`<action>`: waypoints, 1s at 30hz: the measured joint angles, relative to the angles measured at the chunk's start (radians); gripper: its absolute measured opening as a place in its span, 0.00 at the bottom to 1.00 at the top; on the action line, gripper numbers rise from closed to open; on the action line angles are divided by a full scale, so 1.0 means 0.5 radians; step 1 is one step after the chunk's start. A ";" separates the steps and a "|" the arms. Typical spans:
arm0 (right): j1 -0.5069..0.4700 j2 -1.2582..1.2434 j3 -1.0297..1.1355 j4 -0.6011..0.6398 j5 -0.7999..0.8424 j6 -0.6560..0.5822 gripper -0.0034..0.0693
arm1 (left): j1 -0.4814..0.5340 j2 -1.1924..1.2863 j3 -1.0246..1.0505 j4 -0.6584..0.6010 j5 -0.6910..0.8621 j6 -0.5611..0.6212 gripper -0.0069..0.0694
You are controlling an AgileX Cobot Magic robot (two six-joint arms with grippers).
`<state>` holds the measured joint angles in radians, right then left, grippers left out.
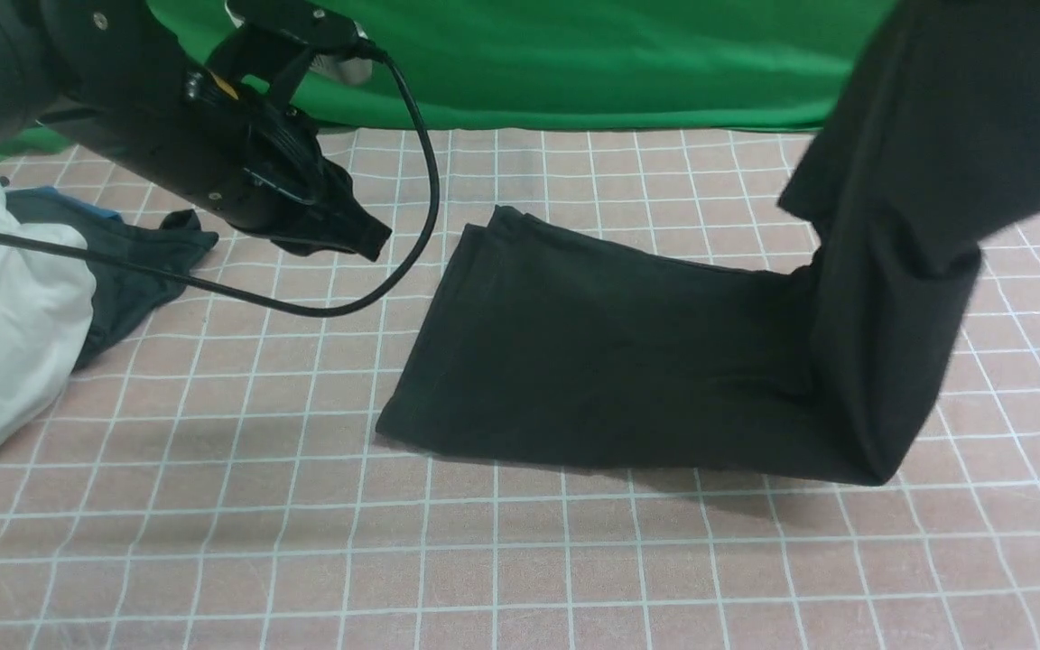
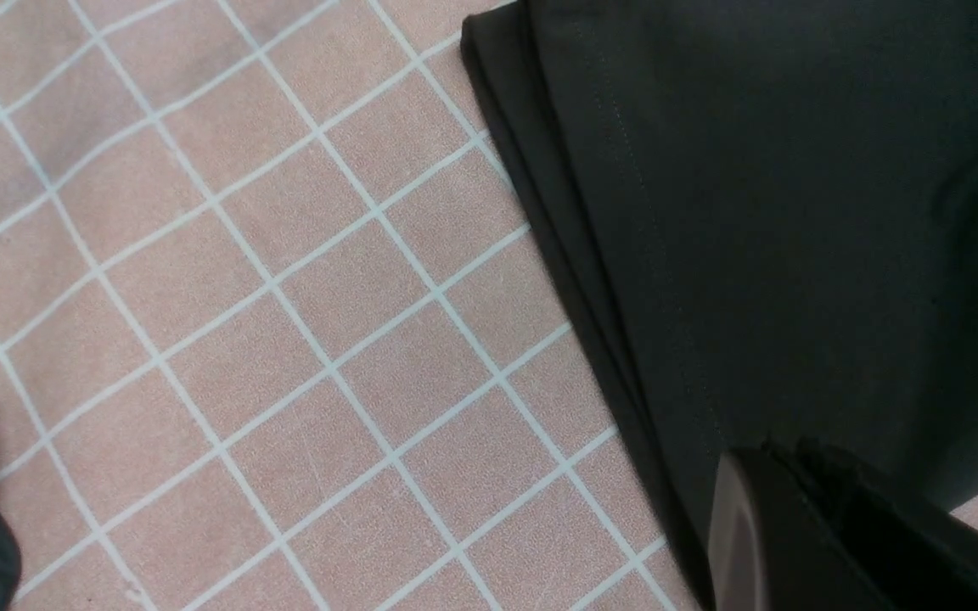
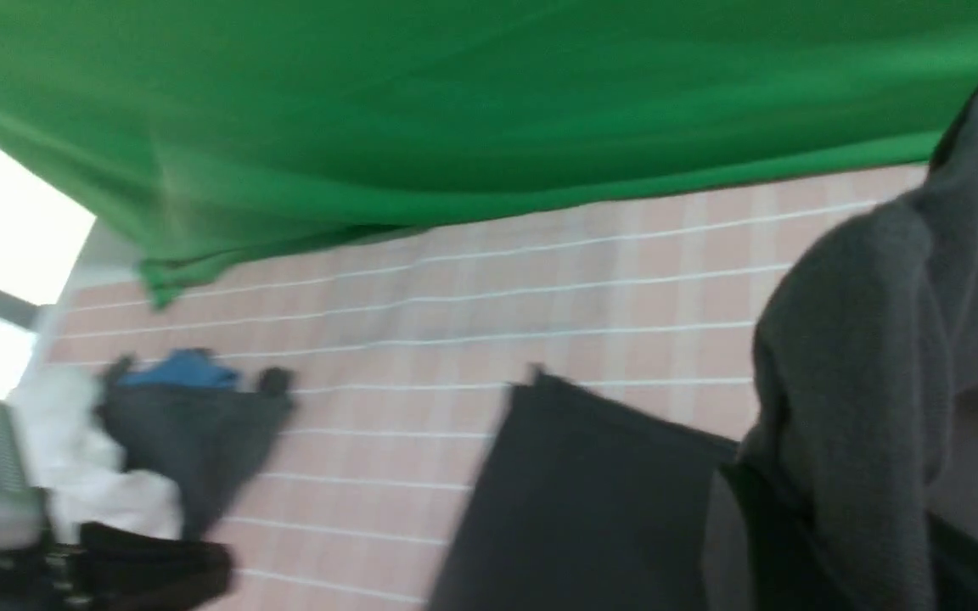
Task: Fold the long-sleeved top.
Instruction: Use the right arm to drag the right edge of the fabric to the left and folds it over the left edge
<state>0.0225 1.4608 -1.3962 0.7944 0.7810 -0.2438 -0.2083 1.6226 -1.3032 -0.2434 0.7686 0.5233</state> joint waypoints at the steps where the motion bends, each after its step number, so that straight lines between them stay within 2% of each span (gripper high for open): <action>1: 0.043 0.044 -0.012 0.039 -0.024 -0.007 0.17 | 0.000 0.000 0.000 0.000 0.000 0.000 0.11; 15: 0.575 0.545 -0.068 0.256 -0.437 -0.045 0.18 | 0.000 0.000 0.000 0.000 0.006 -0.007 0.11; 22: 0.695 0.786 -0.155 0.285 -0.511 -0.045 0.20 | 0.000 0.000 0.000 0.000 0.006 -0.007 0.11; 24: 0.724 0.885 -0.220 0.301 -0.518 -0.013 0.25 | 0.000 0.000 0.000 0.000 0.006 -0.007 0.11; 27: 0.752 0.978 -0.301 0.326 -0.525 0.025 0.38 | 0.000 0.000 0.000 -0.002 0.006 -0.007 0.11; 30: 0.772 1.032 -0.351 0.338 -0.523 0.041 0.63 | 0.000 0.000 0.000 -0.002 0.008 -0.007 0.11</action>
<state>0.4087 1.9766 -1.5717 0.9633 0.5195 -0.2232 -0.2083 1.6226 -1.3032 -0.2443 0.7727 0.5198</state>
